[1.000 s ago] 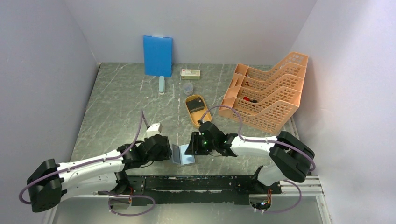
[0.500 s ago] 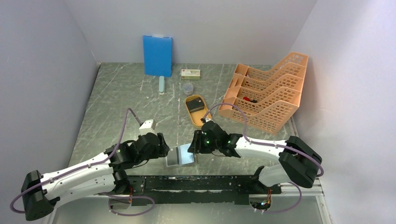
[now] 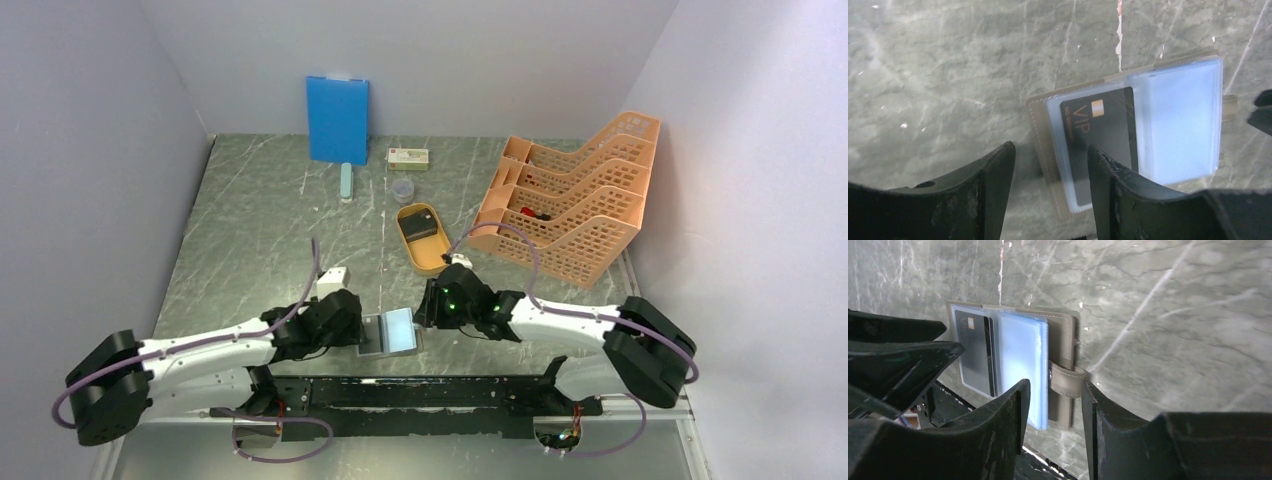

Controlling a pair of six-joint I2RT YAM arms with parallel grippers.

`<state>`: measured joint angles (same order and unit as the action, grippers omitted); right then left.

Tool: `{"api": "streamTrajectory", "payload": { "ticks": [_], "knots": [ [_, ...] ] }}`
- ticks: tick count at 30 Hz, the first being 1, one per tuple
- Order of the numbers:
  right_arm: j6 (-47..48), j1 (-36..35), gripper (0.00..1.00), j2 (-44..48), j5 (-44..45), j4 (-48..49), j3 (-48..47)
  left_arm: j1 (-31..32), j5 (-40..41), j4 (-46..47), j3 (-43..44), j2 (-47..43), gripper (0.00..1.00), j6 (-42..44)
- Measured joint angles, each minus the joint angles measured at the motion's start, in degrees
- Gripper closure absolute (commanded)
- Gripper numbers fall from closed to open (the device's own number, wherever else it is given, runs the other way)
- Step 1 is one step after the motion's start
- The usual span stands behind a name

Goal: Put the credit cards into the card holder
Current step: Adjust the card holder at the center of the board, then pick up the credit card from the storage box.

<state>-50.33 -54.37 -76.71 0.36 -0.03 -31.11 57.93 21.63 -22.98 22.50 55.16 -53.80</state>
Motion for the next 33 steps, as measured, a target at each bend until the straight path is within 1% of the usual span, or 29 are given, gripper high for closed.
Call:
{"api": "streamTrajectory", "payload": {
  "ticks": [3, 8, 10, 14, 17, 21, 24, 29, 33],
  "knots": [
    [-0.2, 0.5, 0.54, 4.4, 1.9, -1.3, 1.7, -0.4, -0.3, 4.3, 0.2, 5.1, 0.43, 1.6],
    [-0.2, 1.9, 0.54, 10.3, 3.5, -3.3, 2.3, -1.4, -1.4, 10.0, 1.6, 9.8, 0.43, 3.6],
    [0.0, 3.1, 0.51, 11.6, 3.7, -4.3, 2.3, -1.8, -1.9, 10.5, 2.1, 10.5, 0.43, 4.1],
    [0.8, 7.3, 0.38, 13.0, 4.5, -6.5, 0.9, -2.6, -1.9, 9.3, 3.4, 9.1, 0.38, 5.0],
    [1.6, 11.0, 0.36, 12.4, 5.8, -7.2, -3.2, -2.8, -0.9, 6.4, 4.9, 4.1, 0.35, 5.0],
    [0.6, 14.6, 0.36, 7.3, 7.8, -5.2, -10.9, -2.9, 1.4, 2.0, 7.2, -4.7, 0.33, 4.7],
    [-3.2, 15.8, 0.35, 1.6, 10.2, -2.4, -15.2, -3.0, 3.0, -1.1, 8.0, -9.2, 0.32, 3.8],
    [-12.8, 16.0, 0.35, -8.9, 13.7, -0.2, -19.9, -3.1, 4.3, -6.3, 8.0, -12.3, 0.32, 2.4],
    [-19.6, 15.9, 0.35, -16.2, 15.2, -0.2, -23.2, -3.1, 4.3, -8.0, 7.9, -13.3, 0.32, 1.9]
  ]
}}
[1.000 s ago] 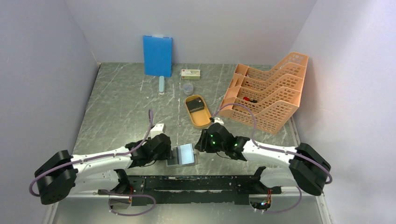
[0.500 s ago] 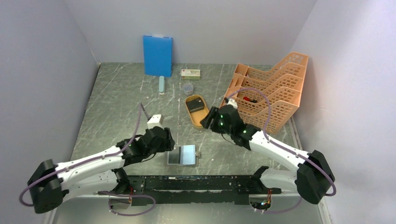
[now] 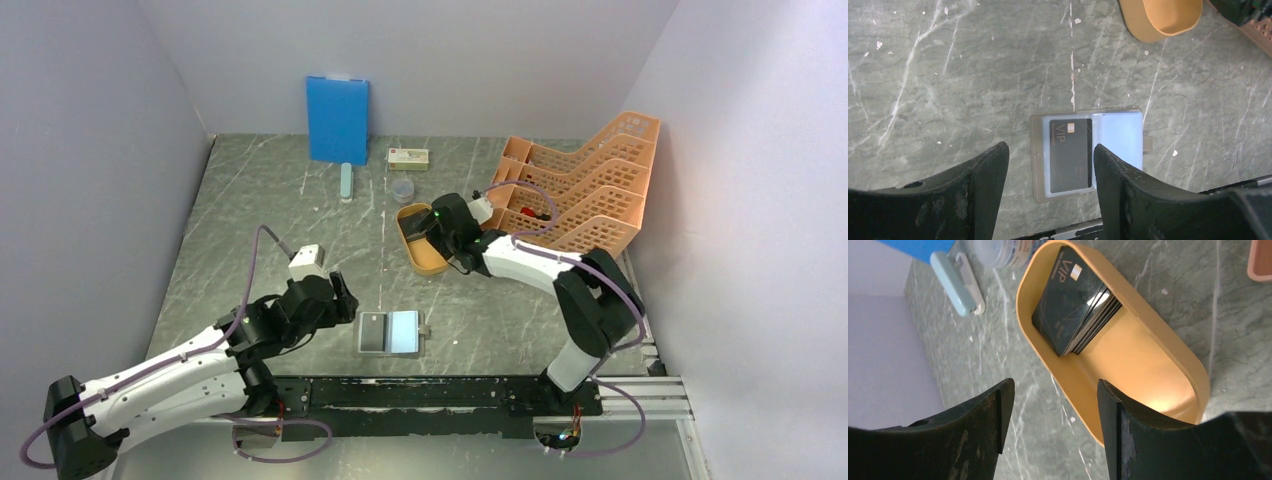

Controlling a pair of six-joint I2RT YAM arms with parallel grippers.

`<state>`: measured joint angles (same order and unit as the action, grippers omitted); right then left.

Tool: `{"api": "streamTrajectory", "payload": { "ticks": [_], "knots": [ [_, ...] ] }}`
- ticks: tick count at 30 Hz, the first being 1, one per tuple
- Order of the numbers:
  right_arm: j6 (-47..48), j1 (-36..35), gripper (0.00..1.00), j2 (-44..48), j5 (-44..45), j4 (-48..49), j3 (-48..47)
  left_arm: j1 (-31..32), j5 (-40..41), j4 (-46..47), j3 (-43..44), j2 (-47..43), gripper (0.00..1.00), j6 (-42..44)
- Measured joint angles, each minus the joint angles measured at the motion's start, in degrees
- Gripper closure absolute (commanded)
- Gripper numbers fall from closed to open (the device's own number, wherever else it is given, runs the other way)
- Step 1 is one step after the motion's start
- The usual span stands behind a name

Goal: Put the credit cards into the card holder
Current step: Pick up the credit card from the storage box.

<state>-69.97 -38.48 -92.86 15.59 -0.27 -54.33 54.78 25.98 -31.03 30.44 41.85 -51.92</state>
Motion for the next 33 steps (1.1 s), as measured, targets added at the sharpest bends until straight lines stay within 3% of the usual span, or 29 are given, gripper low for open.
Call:
{"api": "streamTrajectory", "payload": {
  "ticks": [10, 20, 33],
  "knots": [
    [-9.4, -0.5, 0.35, -12.0, 3.4, -1.8, -8.7, 0.0, -0.9, 0.0, -2.8, 0.4, 0.34, -0.5],
    [-12.4, -0.5, 0.35, -18.7, 5.6, -4.5, -13.3, 0.0, -1.9, -0.1, -3.7, -0.9, 0.34, -1.0],
    [-12.0, 0.0, 0.58, -20.3, 4.9, -3.8, -14.2, 0.0, -2.1, -0.1, -4.0, -1.0, 0.35, -1.5]
  ]
}}
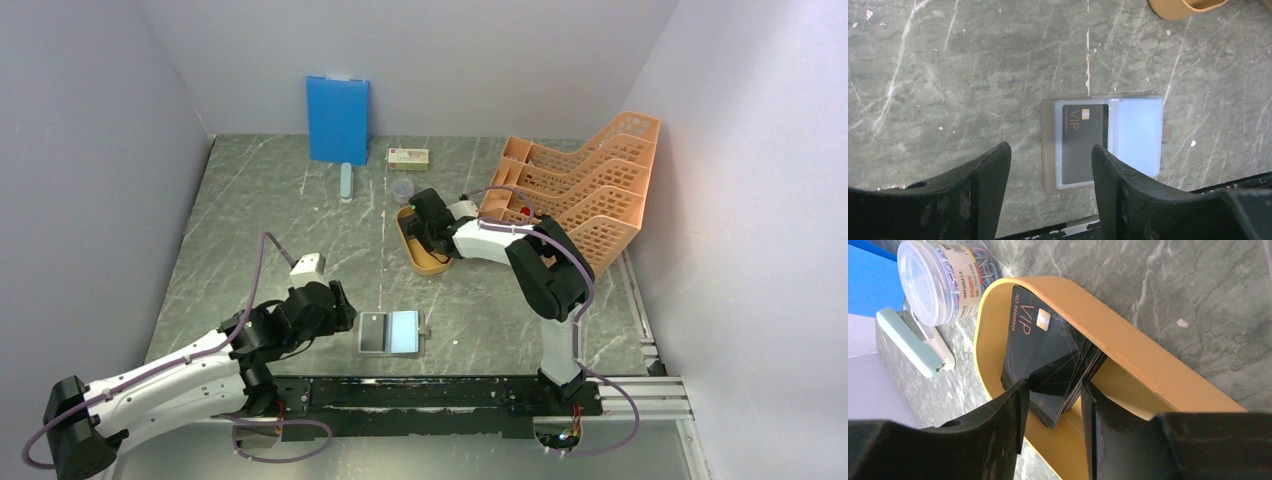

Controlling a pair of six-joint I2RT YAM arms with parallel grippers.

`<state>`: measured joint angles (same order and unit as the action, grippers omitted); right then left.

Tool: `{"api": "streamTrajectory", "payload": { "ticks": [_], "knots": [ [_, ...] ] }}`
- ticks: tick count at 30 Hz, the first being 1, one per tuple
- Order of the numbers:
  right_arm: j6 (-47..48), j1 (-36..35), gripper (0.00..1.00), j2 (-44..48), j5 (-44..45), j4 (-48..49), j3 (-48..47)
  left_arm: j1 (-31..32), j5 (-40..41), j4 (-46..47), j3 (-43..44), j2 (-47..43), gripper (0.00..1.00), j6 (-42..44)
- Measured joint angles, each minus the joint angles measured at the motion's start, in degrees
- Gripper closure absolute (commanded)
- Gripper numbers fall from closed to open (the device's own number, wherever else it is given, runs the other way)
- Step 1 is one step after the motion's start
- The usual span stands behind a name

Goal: Put the credit cards into the card holder
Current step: Pick up the credit card from the storage box.

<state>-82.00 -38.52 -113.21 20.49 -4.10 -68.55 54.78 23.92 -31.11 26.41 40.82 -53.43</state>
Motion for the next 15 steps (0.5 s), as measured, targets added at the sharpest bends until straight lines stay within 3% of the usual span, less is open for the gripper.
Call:
{"api": "streamTrajectory", "payload": {
  "ticks": [7, 15],
  "knots": [
    [-0.1, 0.1, 0.66, 0.2, -0.4, 2.6, 1.3, 0.0, -0.2, 0.0, 0.0, 0.1, 0.35, -0.4],
    [0.0, 0.1, 0.60, 1.2, -0.6, 4.9, 3.6, 0.0, -0.2, 0.0, 0.0, 0.1, 0.36, -0.4]
  ]
}}
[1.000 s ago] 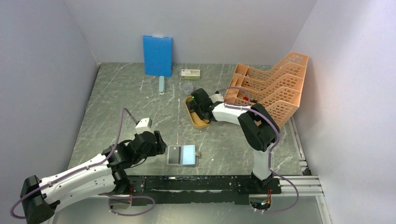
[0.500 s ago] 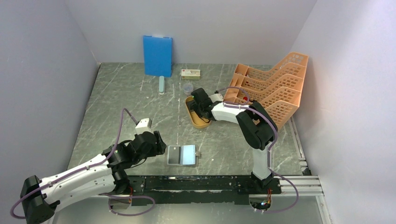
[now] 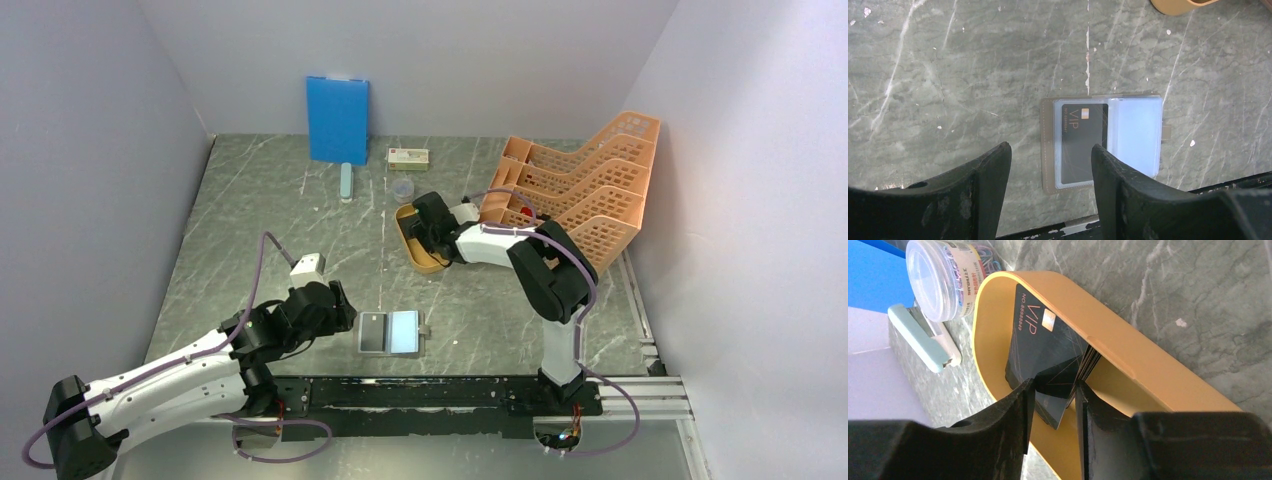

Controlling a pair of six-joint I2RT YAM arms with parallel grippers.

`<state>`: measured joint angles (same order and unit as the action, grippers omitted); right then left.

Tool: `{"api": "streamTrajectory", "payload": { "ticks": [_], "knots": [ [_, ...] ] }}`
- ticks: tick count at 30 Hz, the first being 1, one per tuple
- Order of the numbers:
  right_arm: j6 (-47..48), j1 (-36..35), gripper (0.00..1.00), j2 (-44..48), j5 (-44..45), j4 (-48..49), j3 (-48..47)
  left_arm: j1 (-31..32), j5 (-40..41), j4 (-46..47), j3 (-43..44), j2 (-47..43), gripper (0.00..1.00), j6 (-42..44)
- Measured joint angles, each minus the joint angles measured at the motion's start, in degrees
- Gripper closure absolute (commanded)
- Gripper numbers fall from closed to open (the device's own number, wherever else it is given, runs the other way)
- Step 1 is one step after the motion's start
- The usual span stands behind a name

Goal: Put the credit cards into the card holder
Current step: Pick up the credit card from the storage box.

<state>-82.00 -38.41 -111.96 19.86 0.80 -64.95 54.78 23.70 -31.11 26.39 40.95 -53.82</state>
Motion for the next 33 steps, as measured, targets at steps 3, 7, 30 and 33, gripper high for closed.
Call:
{"api": "streamTrajectory", "payload": {
  "ticks": [3, 7, 30, 33],
  "knots": [
    [0.2, 0.0, 0.58, 0.1, 0.0, 0.1, 0.4, 0.0, 0.0, 0.0, 0.0, 0.0, 0.36, 0.0],
    [0.6, 0.1, 0.61, 0.3, -0.2, -0.1, 0.5, 0.0, 0.0, 0.0, 0.0, 0.2, 0.36, 0.0],
    [1.9, 0.1, 0.85, 4.1, -1.0, 0.1, 2.8, 0.0, -1.0, 0.4, 0.0, 1.5, 0.36, 0.0],
    [1.9, 0.1, 0.88, 5.2, -1.1, 0.1, 3.2, 0.0, -1.0, 0.5, 0.0, 1.5, 0.36, 0.0]
  ]
}}
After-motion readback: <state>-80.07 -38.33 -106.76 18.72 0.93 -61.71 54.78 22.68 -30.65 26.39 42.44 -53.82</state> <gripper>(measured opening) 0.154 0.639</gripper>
